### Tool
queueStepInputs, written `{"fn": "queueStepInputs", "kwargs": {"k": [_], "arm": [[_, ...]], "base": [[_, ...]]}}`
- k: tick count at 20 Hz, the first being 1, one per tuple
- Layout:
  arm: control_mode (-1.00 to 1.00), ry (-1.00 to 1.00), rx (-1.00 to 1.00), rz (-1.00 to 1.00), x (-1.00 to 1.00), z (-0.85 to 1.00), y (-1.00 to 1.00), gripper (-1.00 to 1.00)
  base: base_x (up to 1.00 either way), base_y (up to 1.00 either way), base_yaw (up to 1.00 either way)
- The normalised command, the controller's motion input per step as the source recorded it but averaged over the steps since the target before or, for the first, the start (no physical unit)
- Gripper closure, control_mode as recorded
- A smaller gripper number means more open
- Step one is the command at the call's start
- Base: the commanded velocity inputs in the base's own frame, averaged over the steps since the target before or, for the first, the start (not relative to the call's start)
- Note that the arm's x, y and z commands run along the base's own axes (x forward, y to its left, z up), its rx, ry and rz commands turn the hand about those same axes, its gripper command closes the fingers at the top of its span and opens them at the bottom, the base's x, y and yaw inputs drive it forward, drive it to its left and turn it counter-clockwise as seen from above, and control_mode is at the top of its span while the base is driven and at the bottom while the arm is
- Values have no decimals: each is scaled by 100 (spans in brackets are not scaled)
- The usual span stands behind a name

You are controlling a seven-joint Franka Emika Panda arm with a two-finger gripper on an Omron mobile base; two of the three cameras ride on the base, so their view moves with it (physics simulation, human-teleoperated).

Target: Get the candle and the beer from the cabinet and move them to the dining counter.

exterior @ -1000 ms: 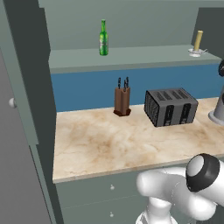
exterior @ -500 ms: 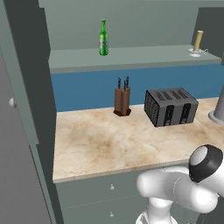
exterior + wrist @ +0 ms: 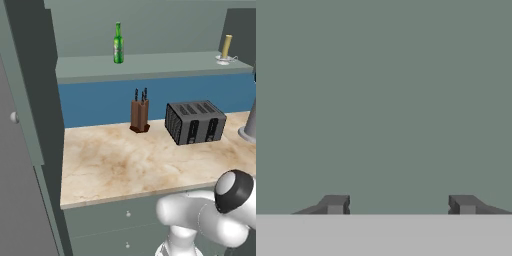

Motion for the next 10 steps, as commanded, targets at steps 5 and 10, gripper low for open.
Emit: {"fn": "queueStepInputs", "kwargs": {"k": [5,10], "arm": [[-100,0,-2,2,-14,0,58,-100],[-100,0,0,14,-12,3,67,-100]], "base": [[0,0,0],[0,0,0]]}}
